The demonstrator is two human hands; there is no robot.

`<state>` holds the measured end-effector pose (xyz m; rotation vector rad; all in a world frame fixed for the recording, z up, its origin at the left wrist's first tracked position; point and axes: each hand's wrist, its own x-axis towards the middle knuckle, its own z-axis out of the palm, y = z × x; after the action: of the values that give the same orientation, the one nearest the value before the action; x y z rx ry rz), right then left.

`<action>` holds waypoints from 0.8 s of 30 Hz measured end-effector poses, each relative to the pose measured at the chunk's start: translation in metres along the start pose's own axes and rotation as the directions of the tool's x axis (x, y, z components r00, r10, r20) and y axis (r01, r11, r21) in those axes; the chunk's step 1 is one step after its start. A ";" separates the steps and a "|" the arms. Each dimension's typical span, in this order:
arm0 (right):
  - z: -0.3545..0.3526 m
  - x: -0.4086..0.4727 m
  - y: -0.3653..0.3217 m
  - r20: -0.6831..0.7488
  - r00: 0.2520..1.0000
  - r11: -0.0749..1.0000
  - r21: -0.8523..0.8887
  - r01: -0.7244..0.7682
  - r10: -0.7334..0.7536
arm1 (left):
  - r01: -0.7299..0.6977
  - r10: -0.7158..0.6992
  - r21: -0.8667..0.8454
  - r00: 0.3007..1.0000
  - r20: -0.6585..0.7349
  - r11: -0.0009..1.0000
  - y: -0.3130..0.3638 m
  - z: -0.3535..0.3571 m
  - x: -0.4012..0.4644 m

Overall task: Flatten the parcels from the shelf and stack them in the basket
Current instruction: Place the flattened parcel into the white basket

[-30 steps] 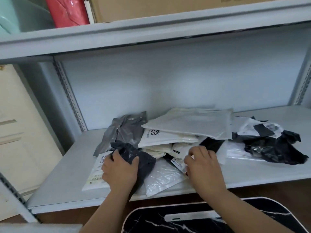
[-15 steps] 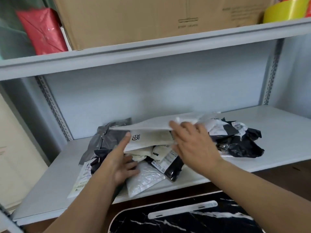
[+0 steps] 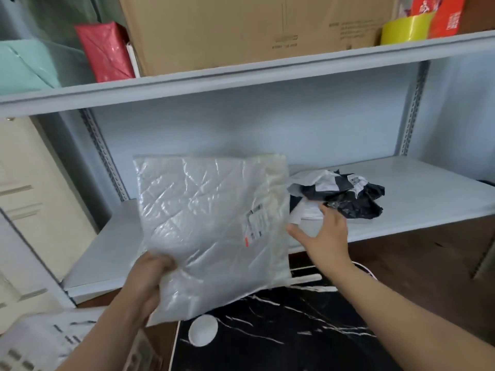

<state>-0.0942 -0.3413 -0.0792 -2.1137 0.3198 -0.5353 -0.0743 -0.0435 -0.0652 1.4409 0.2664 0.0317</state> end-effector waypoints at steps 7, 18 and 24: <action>-0.009 -0.027 0.032 0.510 0.821 0.715 0.471 -0.516 0.257 | 0.243 -0.242 0.007 0.968 -0.074 0.970 -0.036 -0.040 -0.026; 0.045 -0.105 0.102 0.375 0.860 0.894 0.148 -0.423 0.345 | 0.348 -0.268 0.780 0.934 -0.238 0.520 -0.163 -0.055 -0.035; 0.064 -0.105 0.133 0.534 0.785 0.914 -0.395 -0.096 0.313 | 0.269 -0.357 0.939 0.917 -0.180 0.216 -0.201 -0.039 -0.036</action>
<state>-0.1576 -0.3256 -0.2482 -2.4199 0.2956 0.3535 -0.1446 -0.0389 -0.2604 2.6027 0.5821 -0.6572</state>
